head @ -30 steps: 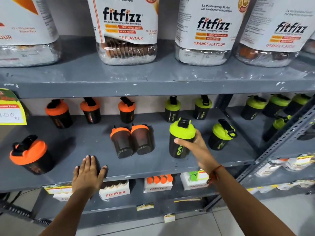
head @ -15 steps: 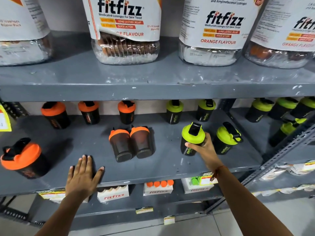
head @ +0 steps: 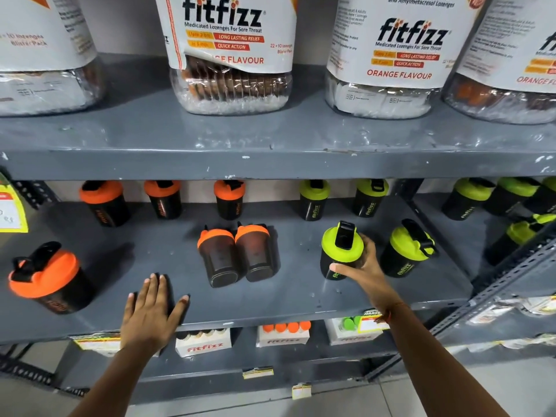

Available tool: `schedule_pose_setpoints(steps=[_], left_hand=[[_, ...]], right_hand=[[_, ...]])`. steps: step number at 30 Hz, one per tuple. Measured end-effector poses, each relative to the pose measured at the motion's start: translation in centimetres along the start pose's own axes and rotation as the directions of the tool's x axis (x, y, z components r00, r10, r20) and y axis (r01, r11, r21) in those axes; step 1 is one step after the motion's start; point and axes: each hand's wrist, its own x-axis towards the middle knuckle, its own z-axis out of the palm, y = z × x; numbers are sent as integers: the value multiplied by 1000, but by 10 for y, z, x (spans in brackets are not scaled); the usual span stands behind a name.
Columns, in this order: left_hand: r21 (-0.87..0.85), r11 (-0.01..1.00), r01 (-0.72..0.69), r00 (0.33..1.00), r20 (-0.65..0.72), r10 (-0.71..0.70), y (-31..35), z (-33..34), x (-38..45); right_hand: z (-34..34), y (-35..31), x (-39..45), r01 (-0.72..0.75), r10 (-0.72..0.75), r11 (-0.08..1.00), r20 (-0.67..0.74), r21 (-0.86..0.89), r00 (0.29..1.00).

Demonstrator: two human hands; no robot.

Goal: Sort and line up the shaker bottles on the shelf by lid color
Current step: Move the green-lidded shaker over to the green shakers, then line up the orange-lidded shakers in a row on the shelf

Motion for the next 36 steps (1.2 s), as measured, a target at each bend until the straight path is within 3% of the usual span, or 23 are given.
schedule_pose_setpoints(steps=[2, 4, 6, 8, 10, 13, 16, 18, 22, 26, 30, 34, 36], left_hand=[[-1, 1000, 0, 1000, 1, 0, 0, 0, 0], [-4, 1000, 3, 1000, 11, -3, 0, -1, 2], [-3, 1000, 12, 1000, 27, -12, -1, -3, 7], [0, 1000, 21, 999, 32, -21, -2, -5, 12], [2, 1000, 25, 999, 30, -25, -2, -6, 16], [5, 1000, 31, 999, 17, -31, -1, -6, 18], [-3, 1000, 29, 1000, -4, -29, -1, -4, 17], [-4, 1000, 31, 999, -9, -31, -2, -3, 17], [6, 999, 35, 999, -16, -35, -2, -2, 18], [4, 999, 32, 999, -21, -32, -3, -1, 18], [3, 999, 34, 999, -22, -34, -3, -2, 18], [5, 999, 31, 999, -16, -31, -4, -1, 18], [3, 1000, 31, 999, -18, -31, -4, 0, 18]], right_hand=[[5, -8, -13, 50, -51, 998, -46, -33, 998], [17, -15, -27, 140, -158, 985, -190, -105, 969], [32, -23, -38, 254, -360, 911, -328, -325, 873], [51, -36, -41, 349, -560, 777, -321, -524, 764], [77, -54, -36, 409, -645, 668, -209, -622, 735], [117, -71, -14, 394, -509, 659, 5, -641, 861], [150, -71, 19, 114, -89, 758, 71, -643, 993], [163, -61, 38, -76, 163, 778, 83, -624, 983], [169, -28, 63, -312, 427, 808, 132, -500, 895], [170, -24, 63, -365, 493, 807, 188, -465, 850], [174, -30, 58, -385, 467, 854, 190, -348, 863], [174, -25, 56, -265, 294, 934, 95, -239, 951], [173, -25, 54, -135, 140, 945, -3, -298, 990]])
